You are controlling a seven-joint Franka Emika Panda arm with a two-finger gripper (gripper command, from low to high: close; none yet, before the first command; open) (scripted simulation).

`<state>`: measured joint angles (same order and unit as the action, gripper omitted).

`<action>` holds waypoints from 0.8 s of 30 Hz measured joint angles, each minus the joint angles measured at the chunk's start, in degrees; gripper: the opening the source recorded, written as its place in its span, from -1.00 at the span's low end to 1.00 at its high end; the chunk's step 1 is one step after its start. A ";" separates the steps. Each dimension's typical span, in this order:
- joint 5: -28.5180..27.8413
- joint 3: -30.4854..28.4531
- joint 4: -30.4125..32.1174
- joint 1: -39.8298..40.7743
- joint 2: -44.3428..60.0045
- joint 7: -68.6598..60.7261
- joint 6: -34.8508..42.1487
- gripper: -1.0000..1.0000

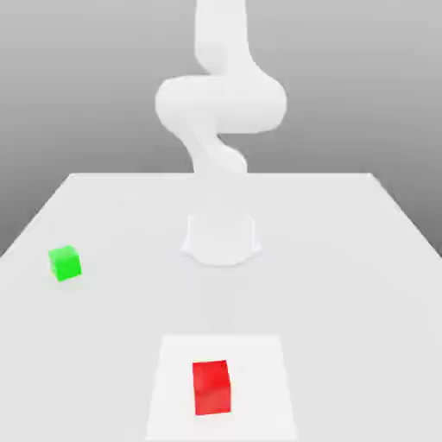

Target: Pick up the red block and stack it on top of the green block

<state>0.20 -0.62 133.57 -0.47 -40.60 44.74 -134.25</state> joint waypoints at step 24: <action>1.45 -2.76 15.59 -1.41 50.17 -9.62 -24.85 0.00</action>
<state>1.65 -3.39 149.16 -1.88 9.57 35.12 -159.10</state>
